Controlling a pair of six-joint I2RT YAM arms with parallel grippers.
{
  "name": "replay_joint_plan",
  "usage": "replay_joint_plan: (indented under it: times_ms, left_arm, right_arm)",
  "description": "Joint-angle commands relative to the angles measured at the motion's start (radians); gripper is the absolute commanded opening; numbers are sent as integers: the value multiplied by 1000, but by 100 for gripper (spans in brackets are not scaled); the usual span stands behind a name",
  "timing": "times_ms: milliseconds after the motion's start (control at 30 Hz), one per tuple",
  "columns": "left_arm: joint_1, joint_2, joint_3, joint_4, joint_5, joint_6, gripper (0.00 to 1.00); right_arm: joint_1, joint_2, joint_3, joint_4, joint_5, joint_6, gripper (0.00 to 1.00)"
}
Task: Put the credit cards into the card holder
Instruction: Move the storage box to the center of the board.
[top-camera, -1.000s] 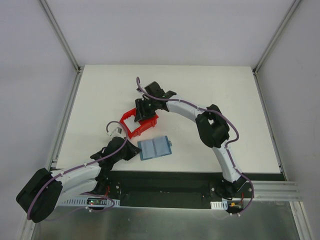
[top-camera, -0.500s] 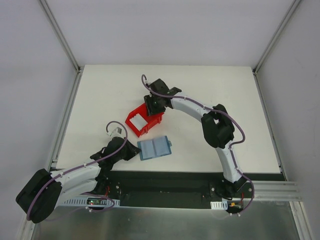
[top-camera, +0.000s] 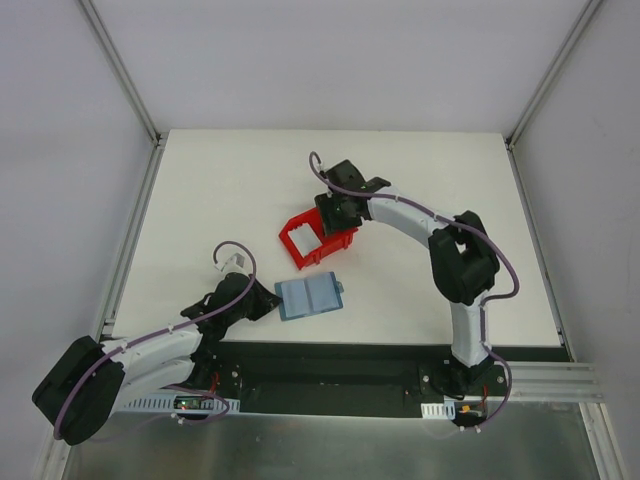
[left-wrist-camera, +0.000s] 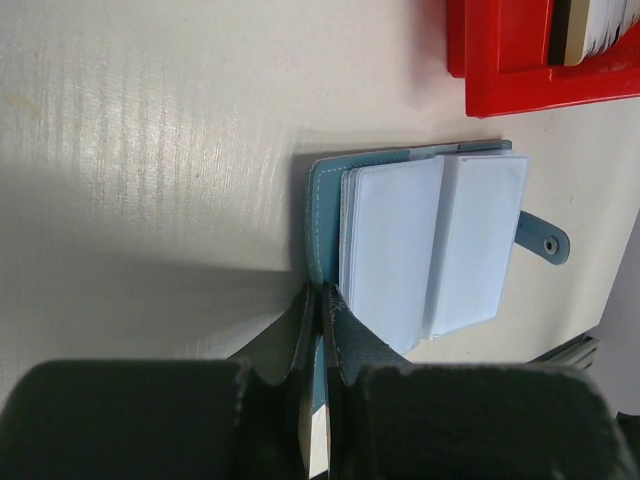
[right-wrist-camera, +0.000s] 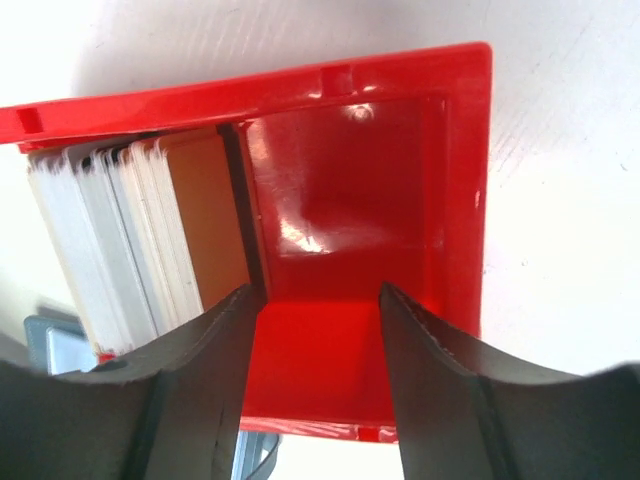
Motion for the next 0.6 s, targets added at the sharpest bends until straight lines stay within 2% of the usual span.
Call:
replay_joint_plan:
  times_ms: [0, 133, 267, 567]
  left_arm:
    - [11, 39, -23, -169, -27, 68, 0]
    - [11, 43, -22, -168, -27, 70, 0]
    - [11, 40, -23, -168, -27, 71, 0]
    - [11, 43, -26, -162, -22, 71, 0]
  right_arm:
    - [-33, -105, -39, 50, -97, -10, 59]
    - [-30, -126, -51, 126, -232, 52, 72]
    - [-13, -103, -28, 159, -283, 78, 82]
    - [16, -2, 28, 148, -276, 72, 90]
